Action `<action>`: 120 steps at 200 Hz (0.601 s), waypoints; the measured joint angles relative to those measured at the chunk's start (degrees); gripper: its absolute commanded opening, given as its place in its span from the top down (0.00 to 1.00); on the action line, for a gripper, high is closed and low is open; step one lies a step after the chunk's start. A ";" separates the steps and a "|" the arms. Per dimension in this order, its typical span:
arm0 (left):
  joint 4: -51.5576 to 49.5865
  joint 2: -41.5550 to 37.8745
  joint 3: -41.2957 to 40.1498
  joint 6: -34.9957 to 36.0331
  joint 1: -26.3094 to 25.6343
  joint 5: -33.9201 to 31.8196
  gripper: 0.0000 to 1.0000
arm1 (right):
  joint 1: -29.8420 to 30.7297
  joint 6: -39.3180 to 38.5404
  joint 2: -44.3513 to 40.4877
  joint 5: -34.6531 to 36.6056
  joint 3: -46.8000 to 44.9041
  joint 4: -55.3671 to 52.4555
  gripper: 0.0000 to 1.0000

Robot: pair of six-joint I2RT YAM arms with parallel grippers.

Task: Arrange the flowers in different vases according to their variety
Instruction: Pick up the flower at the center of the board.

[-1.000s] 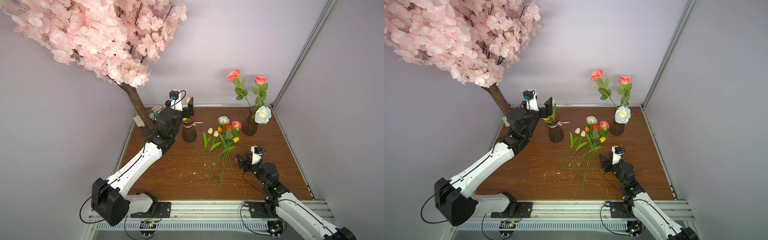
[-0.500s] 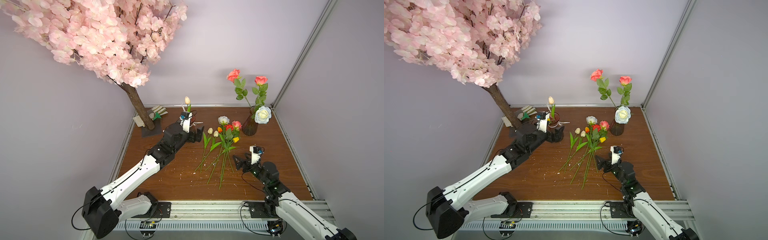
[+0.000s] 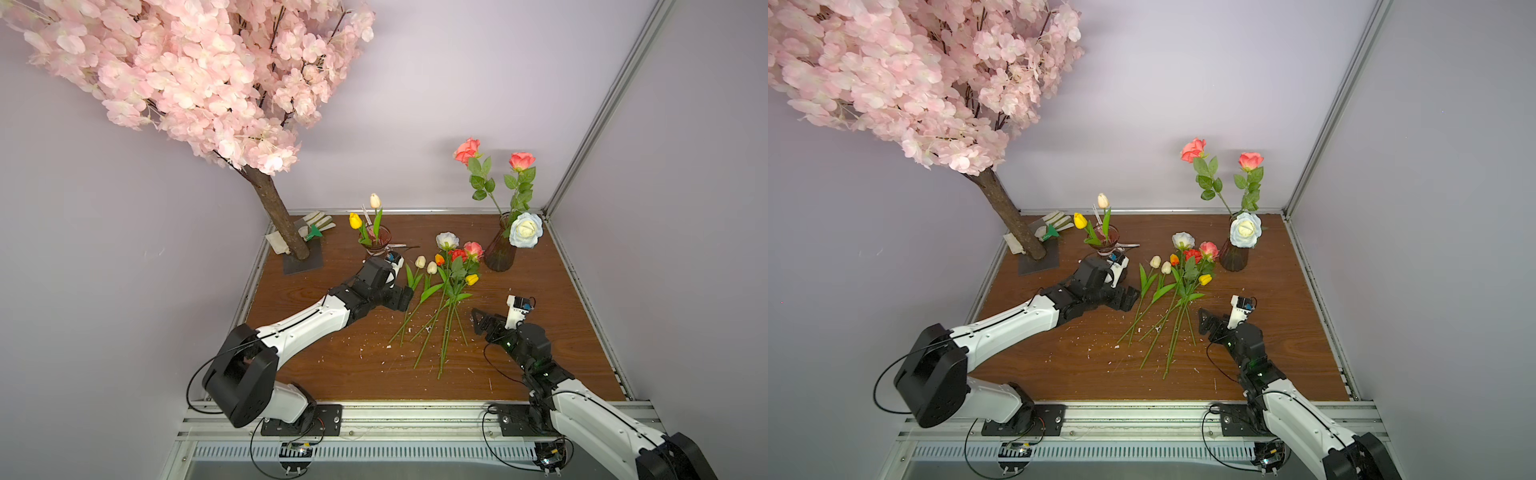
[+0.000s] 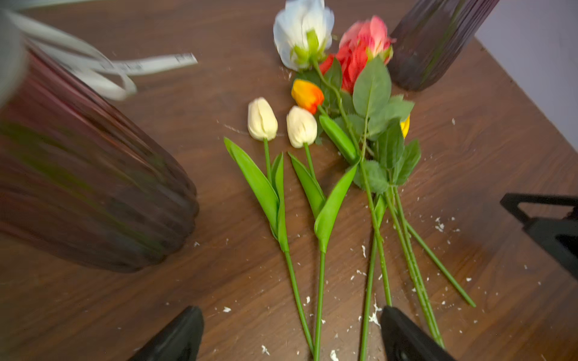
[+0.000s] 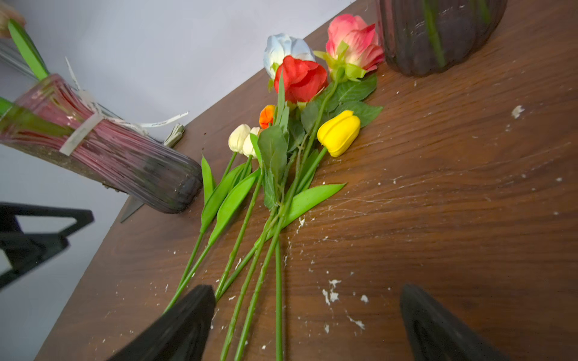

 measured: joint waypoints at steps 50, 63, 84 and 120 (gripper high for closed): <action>-4.92 10.51 7.85 1.07 -3.67 -0.31 0.36 | 0.00 4.98 -1.75 -0.17 0.26 -0.13 0.00; -5.81 12.81 9.97 1.31 -4.44 -0.72 0.42 | -0.02 4.79 -0.92 -0.90 0.76 -0.81 0.00; -6.99 16.26 12.72 1.66 -4.96 -1.27 0.49 | -0.13 1.01 1.55 -3.43 2.91 -2.56 0.00; -9.33 21.59 16.22 2.38 -5.25 -2.14 0.56 | -0.17 -3.61 2.38 -5.90 3.91 -2.10 0.01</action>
